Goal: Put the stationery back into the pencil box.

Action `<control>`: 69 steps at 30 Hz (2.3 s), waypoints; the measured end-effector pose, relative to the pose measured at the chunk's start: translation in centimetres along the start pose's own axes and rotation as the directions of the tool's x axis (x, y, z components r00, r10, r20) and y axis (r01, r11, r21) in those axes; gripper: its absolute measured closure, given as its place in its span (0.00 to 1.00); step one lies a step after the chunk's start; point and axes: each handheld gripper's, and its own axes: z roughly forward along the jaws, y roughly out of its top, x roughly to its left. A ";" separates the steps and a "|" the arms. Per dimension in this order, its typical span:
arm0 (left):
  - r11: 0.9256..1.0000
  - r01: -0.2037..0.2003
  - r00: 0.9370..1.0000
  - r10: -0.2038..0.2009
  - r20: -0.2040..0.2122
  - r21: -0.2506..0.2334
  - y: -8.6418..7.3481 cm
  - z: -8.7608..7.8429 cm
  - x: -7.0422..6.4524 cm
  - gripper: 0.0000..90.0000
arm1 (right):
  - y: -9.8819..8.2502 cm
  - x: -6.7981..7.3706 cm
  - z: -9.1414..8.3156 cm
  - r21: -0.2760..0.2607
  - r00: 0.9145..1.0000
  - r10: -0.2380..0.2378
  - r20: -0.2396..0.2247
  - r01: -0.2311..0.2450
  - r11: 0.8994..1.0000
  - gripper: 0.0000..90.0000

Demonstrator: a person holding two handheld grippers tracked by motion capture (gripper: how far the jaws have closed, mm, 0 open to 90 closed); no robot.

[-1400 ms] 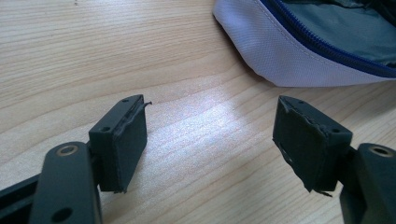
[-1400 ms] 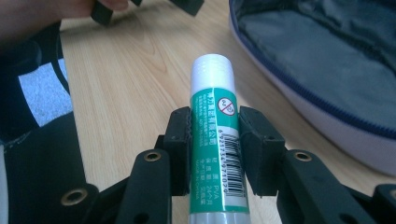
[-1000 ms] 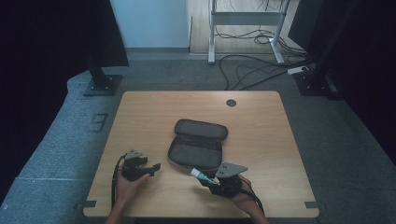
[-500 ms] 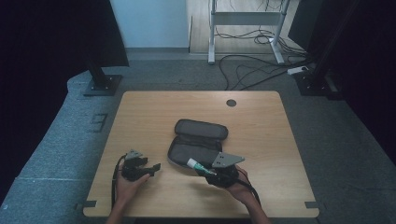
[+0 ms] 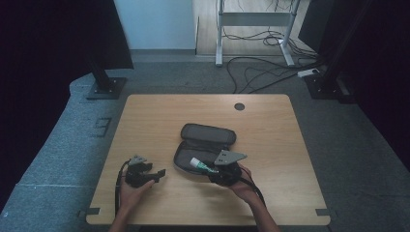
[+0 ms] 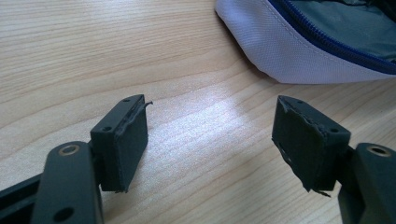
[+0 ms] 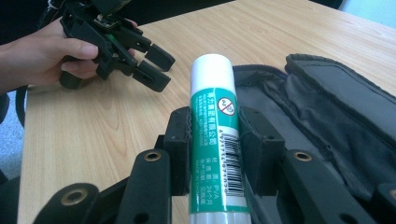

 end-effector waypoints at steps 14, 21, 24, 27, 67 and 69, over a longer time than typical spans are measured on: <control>1.000 0.000 1.000 0.000 0.000 0.001 -0.1 0.0 0.1 0.30 | 0.7 -1.0 1.4 0.014 0.999 -0.015 0.035 0.015 1.000 0.72; 1.000 0.000 1.000 0.000 -0.001 0.001 -0.1 -0.1 0.1 0.30 | 0.4 -2.1 2.0 0.034 0.997 -0.002 0.079 -0.001 0.999 0.72; 1.000 0.002 1.000 -0.002 0.000 -0.001 -0.1 -0.1 0.1 0.30 | 0.3 -2.6 2.2 0.030 0.996 0.002 0.090 -0.005 1.000 0.72; 1.000 0.001 1.000 -0.002 -0.003 0.000 -0.1 -0.1 0.2 0.30 | 0.4 -3.0 2.4 0.027 0.995 0.015 0.102 -0.018 0.999 0.72; 1.000 -0.001 1.000 0.001 -0.009 -0.005 -0.2 -0.2 0.3 0.30 | -2.2 -4.2 5.7 0.211 0.965 -0.022 0.262 -0.035 0.977 0.72; 1.000 -0.001 1.000 0.001 -0.007 -0.006 -0.2 -0.2 0.3 0.30 | -2.2 -4.1 5.8 0.218 0.964 -0.034 0.265 -0.026 0.976 0.71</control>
